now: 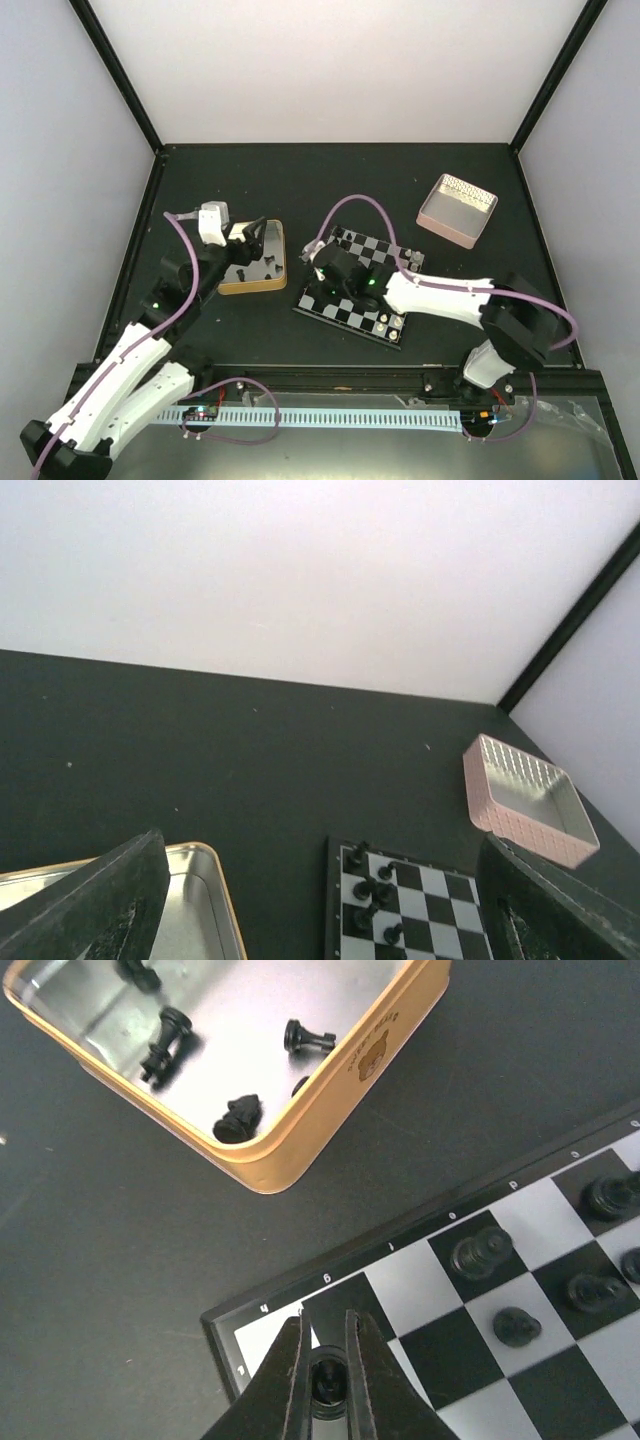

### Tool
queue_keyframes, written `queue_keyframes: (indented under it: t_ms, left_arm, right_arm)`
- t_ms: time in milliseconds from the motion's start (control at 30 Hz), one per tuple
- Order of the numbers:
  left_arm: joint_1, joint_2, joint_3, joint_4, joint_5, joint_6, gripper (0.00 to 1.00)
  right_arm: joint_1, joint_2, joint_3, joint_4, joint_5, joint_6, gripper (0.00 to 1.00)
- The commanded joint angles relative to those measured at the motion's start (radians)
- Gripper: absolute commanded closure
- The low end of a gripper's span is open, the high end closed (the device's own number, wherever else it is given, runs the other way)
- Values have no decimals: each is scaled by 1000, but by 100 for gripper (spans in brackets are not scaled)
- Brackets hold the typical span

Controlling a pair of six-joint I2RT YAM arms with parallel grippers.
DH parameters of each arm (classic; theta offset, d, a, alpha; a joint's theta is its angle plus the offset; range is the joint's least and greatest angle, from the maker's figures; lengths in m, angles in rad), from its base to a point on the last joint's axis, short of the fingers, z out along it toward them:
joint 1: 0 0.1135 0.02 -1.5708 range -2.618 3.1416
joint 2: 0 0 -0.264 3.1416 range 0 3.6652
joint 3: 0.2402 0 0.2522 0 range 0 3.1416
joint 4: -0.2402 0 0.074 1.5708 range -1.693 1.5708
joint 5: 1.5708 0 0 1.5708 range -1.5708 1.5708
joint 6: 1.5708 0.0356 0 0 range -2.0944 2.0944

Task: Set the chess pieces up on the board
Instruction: Place the chess piece on the chessboard.

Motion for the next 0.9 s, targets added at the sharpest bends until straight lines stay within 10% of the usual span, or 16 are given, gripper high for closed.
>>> queue_keyframes:
  t_ms: [0, 867]
  left_arm:
    - [7, -22, 4, 0, -111, -15, 14]
    - [13, 35, 10, -26, -93, -39, 12]
  right_arm:
    - [36, 97, 54, 52, 118, -92, 99]
    - [41, 248, 35, 129, 150, -85, 96]
